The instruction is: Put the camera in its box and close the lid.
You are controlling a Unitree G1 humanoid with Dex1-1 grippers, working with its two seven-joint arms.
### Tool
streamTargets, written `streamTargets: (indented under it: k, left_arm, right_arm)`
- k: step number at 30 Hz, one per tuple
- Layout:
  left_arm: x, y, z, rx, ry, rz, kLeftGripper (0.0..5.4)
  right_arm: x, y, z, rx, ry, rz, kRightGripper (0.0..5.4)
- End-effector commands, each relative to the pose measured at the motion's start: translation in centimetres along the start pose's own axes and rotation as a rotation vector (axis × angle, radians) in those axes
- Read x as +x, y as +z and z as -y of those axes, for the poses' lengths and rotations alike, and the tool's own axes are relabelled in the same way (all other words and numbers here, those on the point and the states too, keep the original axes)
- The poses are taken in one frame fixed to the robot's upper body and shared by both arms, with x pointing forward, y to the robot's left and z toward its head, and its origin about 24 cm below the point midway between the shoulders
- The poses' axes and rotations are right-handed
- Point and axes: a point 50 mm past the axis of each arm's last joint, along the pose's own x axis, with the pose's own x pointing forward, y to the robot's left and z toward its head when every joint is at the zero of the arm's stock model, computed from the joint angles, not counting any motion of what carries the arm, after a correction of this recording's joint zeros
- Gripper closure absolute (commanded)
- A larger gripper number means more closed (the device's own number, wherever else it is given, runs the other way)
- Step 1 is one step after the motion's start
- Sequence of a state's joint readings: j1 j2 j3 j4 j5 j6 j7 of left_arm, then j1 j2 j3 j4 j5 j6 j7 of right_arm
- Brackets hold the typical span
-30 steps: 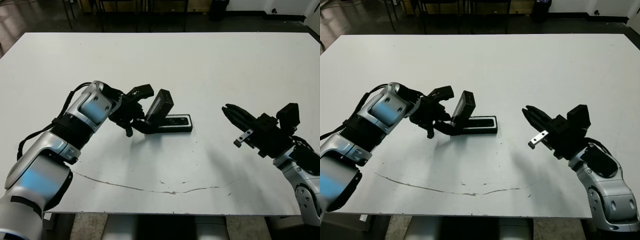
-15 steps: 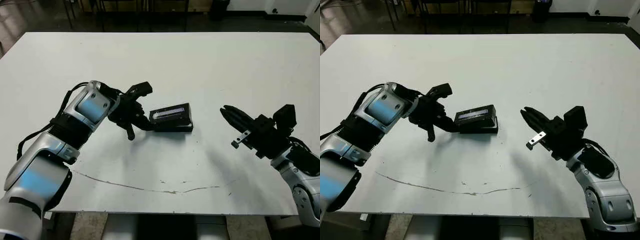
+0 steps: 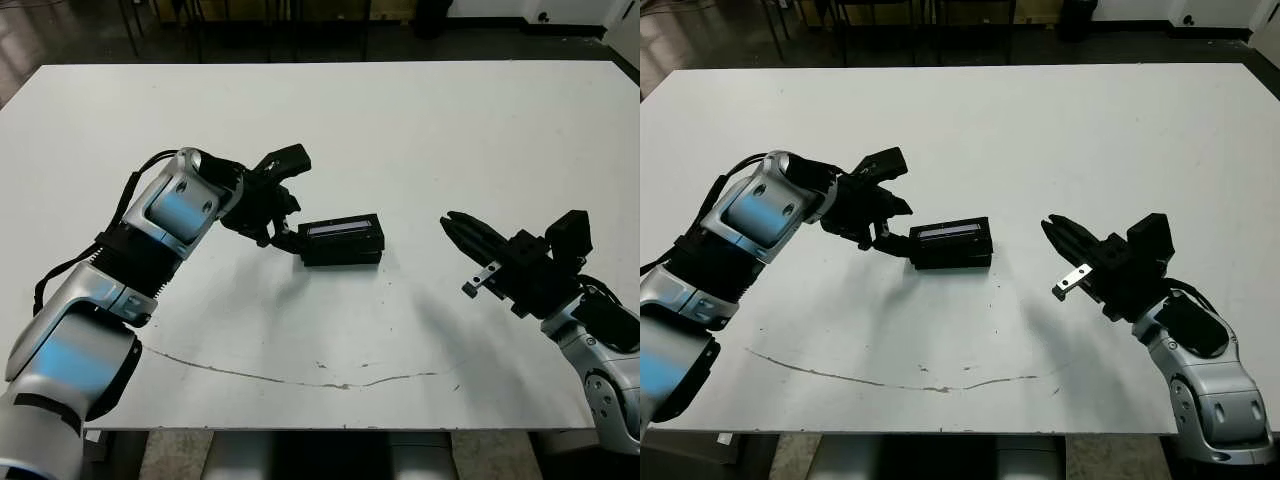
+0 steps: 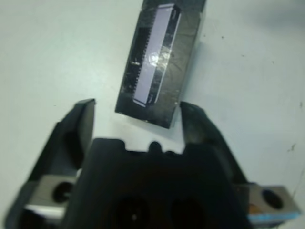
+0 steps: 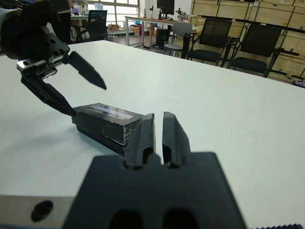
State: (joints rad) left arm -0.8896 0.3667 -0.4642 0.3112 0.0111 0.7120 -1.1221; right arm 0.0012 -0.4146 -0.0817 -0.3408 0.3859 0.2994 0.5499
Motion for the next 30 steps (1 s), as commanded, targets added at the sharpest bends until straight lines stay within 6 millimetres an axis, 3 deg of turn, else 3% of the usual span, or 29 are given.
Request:
streamTargets:
  k: [1,3,11,18,24,30]
  left_arm:
    - [-0.1,-0.8,0.1,-0.033,0.016,-0.009,0.52]
    - [-0.2,-0.7,0.2,-0.040,0.020,-0.005,0.04]
    - [-1.0,-0.9,0.7,-0.066,-0.011,0.054,0.02]
    - [-4.2,-0.5,0.8,0.012,-0.067,0.241,0.02]
    - [-6.3,-2.6,-0.8,-0.011,0.059,0.471,0.02]
    - [-5.5,-5.5,-1.6,-0.180,0.136,0.561,0.02]
  right_arm:
    - [-0.2,-0.6,0.0,0.006,-0.002,-0.025,5.40]
    - [-0.2,-0.7,0.0,0.004,0.000,-0.021,5.40]
    - [-0.2,-0.6,0.0,0.003,0.007,-0.016,5.40]
    - [-0.2,-0.8,0.0,0.021,0.001,-0.023,5.40]
    - [-0.2,-0.8,0.1,0.021,0.002,-0.019,5.40]
    - [-0.2,-0.8,0.3,0.019,0.002,-0.013,5.40]
